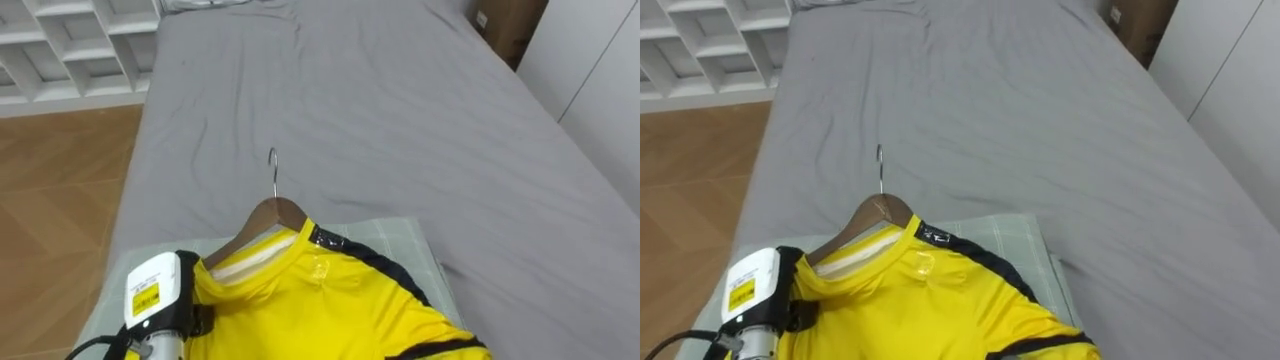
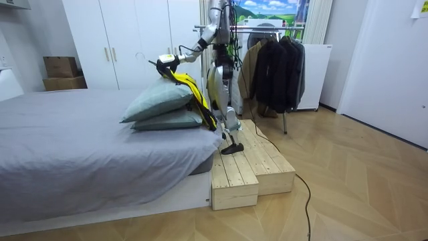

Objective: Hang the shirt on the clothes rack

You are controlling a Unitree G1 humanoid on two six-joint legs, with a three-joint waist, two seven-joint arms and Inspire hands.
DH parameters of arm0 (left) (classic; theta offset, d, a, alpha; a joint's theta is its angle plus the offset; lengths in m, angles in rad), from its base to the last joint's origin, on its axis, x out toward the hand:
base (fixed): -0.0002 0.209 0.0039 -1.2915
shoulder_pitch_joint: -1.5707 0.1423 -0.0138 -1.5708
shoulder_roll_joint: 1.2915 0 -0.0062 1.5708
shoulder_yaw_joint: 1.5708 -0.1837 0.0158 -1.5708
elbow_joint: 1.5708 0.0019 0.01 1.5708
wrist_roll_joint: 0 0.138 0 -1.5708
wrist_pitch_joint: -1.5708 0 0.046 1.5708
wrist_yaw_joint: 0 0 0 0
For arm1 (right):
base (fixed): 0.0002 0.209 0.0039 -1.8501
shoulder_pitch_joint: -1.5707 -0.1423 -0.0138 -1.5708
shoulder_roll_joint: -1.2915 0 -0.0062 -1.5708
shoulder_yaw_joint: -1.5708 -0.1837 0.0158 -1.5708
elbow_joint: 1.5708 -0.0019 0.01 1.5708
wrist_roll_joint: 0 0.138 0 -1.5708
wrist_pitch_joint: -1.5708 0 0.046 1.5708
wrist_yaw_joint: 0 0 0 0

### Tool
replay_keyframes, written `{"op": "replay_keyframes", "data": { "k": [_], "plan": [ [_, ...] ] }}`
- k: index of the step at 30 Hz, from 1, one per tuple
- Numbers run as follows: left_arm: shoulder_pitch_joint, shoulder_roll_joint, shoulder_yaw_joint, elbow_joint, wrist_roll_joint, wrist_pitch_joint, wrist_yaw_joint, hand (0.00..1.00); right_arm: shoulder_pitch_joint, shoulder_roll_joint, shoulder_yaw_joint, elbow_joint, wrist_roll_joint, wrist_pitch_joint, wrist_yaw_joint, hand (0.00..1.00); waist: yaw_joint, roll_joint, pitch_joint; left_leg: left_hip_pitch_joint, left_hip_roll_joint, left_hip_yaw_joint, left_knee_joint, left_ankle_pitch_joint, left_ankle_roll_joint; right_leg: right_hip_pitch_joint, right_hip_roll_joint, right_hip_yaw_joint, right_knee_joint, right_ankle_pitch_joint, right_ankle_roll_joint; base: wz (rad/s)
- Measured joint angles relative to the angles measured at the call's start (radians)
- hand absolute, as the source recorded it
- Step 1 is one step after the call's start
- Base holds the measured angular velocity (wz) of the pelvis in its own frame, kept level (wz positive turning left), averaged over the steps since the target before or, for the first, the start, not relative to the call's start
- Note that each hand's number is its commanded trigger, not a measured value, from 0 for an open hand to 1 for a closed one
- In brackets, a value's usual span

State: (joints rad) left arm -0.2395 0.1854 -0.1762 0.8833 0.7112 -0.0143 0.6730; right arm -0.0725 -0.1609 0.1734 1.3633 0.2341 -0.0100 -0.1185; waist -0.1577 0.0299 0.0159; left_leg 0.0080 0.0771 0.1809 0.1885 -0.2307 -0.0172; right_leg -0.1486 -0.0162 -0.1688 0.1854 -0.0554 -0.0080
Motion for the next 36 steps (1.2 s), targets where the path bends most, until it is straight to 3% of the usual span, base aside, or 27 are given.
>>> {"op": "replay_keyframes", "data": {
  "k": [3,9,16,30,36],
  "plan": [
    [0.0,0.002,0.0,-0.009,-0.001,0.0,0.035,1.0,0.013,0.0,-0.001,-0.006,0.0,0.0,-0.001,0.0,0.0,0.001,-0.0084,0.007,0.0,0.0,0.0,0.0,0.0,0.008,0.0,-0.001,0.0,0.0,0.0,0.0],
    [0.004,0.015,0.015,-0.109,0.001,0.0,0.066,1.0,0.034,0.0,-0.016,-0.012,0.002,0.002,-0.003,0.0,0.0,0.002,-0.0135,0.05,-0.001,-0.001,-0.01,0.0,0.0,0.047,0.0,0.003,-0.001,-0.002,0.003,0.0],
    [0.035,0.026,0.016,-0.197,-0.003,0.0,0.106,1.0,0.059,0.001,-0.042,-0.016,0.002,0.002,-0.004,0.0,-0.003,0.004,-0.0154,0.075,-0.002,0.008,-0.017,0.0,0.0,0.065,0.001,0.009,-0.001,-0.005,0.005,-0.03],
    [0.047,0.03,0.017,-0.198,0.013,-0.001,0.106,1.0,0.096,0.0,-0.08,-0.043,-0.044,0.001,-0.008,0.0,0.001,0.004,-0.0153,0.088,-0.002,0.016,-0.026,0.0,0.0,0.066,0.005,0.018,0.001,-0.006,0.006,-0.01],
    [0.048,0.036,0.017,-0.199,0.026,0.0,0.105,1.0,0.117,-0.019,-0.094,-0.05,-0.084,0.008,-0.05,0.0,0.0,0.005,-0.0149,0.089,-0.002,0.016,-0.028,0.0,0.0,0.067,0.004,0.019,0.001,-0.008,0.008,0.0]
  ]
}}
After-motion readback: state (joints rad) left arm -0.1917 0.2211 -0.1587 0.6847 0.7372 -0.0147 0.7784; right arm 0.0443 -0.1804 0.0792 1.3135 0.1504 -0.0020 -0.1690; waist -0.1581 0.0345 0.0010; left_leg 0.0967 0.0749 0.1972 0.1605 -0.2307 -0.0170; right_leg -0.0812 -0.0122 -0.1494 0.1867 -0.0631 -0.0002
